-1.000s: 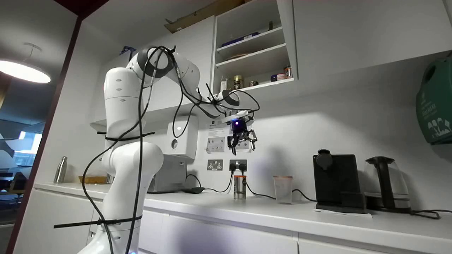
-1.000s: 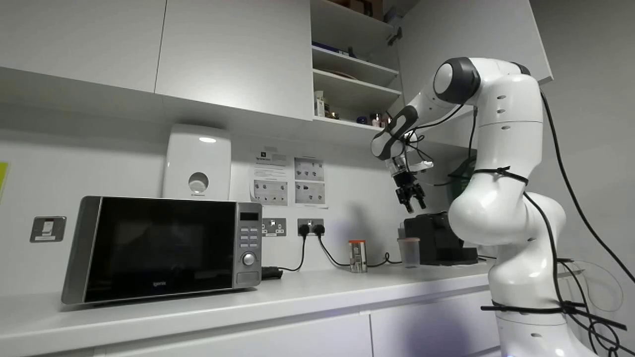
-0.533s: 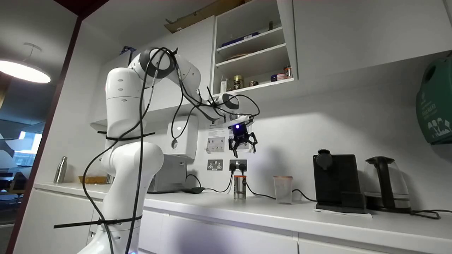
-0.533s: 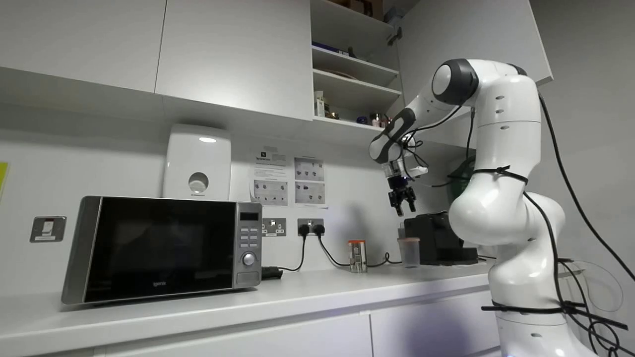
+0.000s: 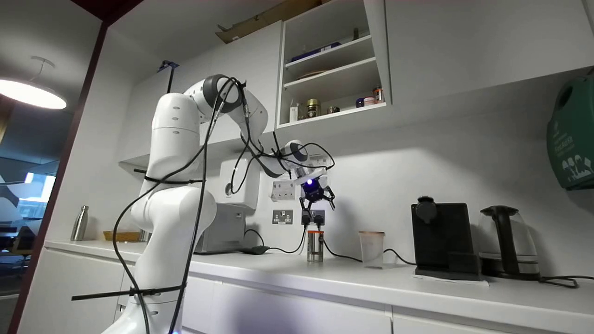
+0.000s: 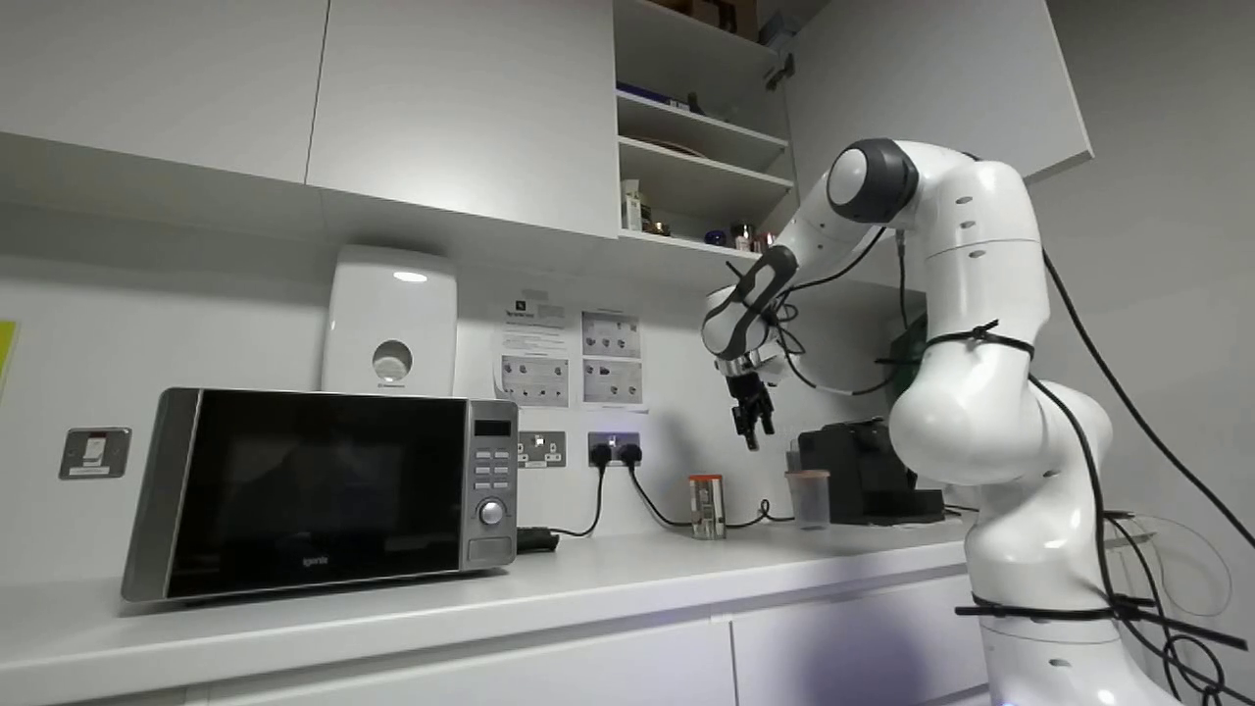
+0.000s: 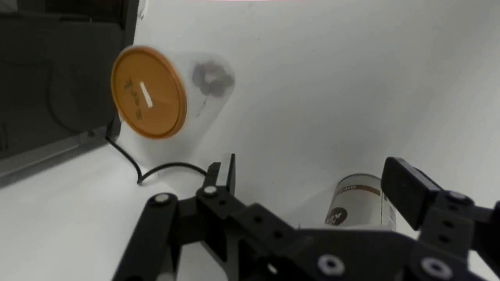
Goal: Turn on the wall socket on the right
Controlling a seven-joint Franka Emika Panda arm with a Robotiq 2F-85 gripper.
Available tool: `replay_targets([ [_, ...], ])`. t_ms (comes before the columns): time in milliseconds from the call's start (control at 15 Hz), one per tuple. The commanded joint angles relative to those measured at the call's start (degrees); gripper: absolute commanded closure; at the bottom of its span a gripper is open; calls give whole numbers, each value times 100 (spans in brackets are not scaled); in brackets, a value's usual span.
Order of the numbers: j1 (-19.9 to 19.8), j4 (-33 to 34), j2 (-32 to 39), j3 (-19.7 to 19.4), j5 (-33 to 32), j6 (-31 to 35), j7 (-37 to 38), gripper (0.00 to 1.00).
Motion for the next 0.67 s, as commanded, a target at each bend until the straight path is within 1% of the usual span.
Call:
replay_targets([
  [0,121,270,294,180,-399,643,-320,0],
  [133,212,217,316,257,-310,1147,-573,0],
  [333,322,76,279,305,-130,1866,-1182,0],
  [533,394,-111,184,273,281,2347,-2265,0],
  [600,411,-193,142,253,539,2440,-2728,0],
])
